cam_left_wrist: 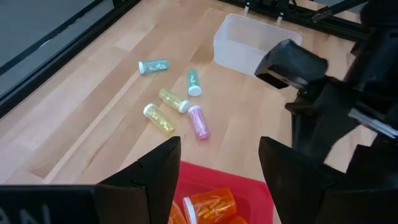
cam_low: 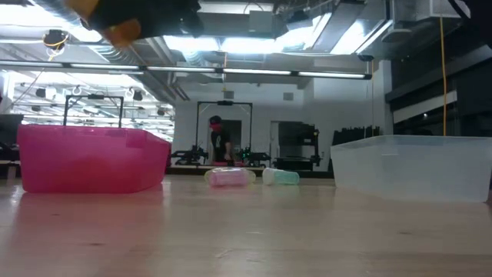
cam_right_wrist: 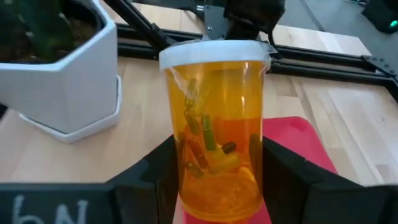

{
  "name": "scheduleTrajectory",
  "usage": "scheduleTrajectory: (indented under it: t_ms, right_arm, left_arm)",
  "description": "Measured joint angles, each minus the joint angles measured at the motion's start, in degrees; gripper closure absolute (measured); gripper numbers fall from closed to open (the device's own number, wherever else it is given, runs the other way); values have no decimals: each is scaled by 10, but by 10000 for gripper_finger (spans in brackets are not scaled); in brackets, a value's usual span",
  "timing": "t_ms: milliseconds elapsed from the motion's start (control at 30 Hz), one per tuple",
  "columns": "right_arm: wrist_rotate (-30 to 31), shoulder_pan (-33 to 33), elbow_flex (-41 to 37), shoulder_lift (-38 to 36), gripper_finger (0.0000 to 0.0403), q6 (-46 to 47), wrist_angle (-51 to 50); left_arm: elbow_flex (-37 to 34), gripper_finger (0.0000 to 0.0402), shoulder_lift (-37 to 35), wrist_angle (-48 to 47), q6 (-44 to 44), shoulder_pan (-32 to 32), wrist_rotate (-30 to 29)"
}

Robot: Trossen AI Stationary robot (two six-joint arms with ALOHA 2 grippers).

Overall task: Pick and place medicine bottles into bin by pill shape (circle, oval)
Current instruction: Put the big orange pill bottle into the red bin, then adjust the red bin on the table

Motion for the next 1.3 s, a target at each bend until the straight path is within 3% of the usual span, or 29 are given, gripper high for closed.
scheduleTrajectory:
  t_ms: [433,800,967,1100,1300]
  right_arm:
    - [-2,-16,0,0,180,0,27]
    - [-2,-16,0,-1,176,14,3]
    - [0,-13,-1,-33,180,47,-104]
    - [33,-4,0,-64,192,75,-256]
    - [94,18,-1,-112,202,185,-518]
  left_arm:
    - [0,190,0,0,0,0,0]
    - [0,190,0,0,3,0,0]
    - [0,190,0,-2,-6,0,0]
    - [0,190,0,-33,-49,0,7]
    - [0,190,0,-176,-169,-1,106]
